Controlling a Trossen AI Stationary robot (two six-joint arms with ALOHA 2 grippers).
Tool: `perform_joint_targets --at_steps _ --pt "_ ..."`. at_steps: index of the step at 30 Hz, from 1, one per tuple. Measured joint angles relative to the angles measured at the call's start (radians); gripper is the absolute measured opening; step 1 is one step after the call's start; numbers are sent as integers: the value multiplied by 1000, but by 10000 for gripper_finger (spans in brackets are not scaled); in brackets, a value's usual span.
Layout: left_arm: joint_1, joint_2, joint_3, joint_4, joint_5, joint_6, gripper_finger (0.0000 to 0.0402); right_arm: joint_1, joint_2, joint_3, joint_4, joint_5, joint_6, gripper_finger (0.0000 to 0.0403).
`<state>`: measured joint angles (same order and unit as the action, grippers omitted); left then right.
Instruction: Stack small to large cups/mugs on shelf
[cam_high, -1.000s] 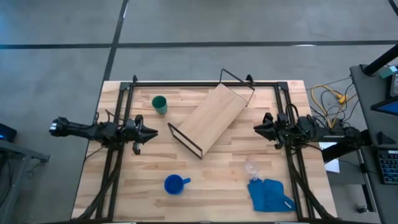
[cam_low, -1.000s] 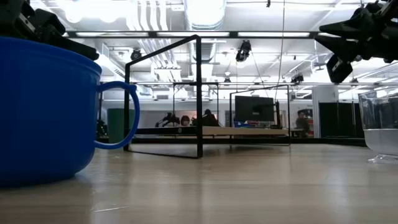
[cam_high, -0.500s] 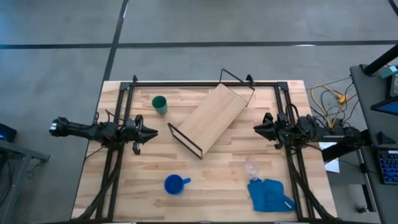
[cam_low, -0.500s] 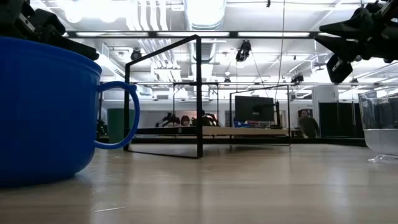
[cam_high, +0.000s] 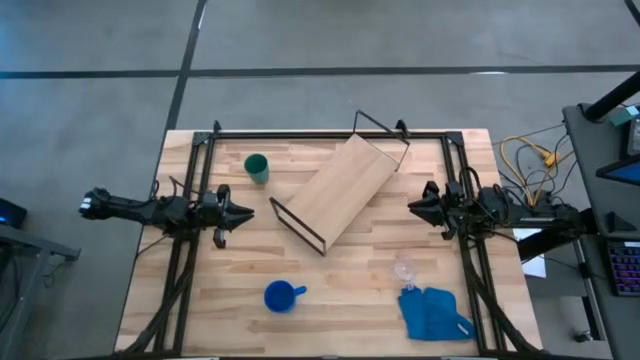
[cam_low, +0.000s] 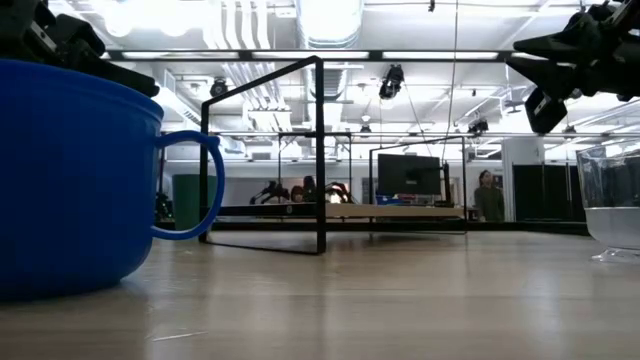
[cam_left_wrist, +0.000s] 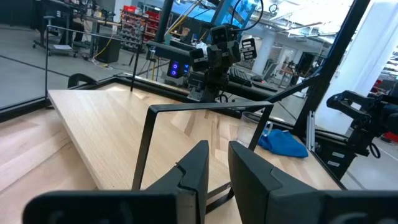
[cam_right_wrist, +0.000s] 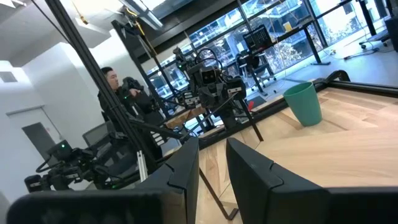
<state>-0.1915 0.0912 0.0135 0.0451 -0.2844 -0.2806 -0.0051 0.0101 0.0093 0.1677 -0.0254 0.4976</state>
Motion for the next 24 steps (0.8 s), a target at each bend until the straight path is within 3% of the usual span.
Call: perform_joint_targets --at_steps 12,24 --pt "0 0 0 0 0 0 48 0 0 0 0 0 22 77" --pt "0 0 -2 28 -9 0 48 1 0 0 12 0 198 77"
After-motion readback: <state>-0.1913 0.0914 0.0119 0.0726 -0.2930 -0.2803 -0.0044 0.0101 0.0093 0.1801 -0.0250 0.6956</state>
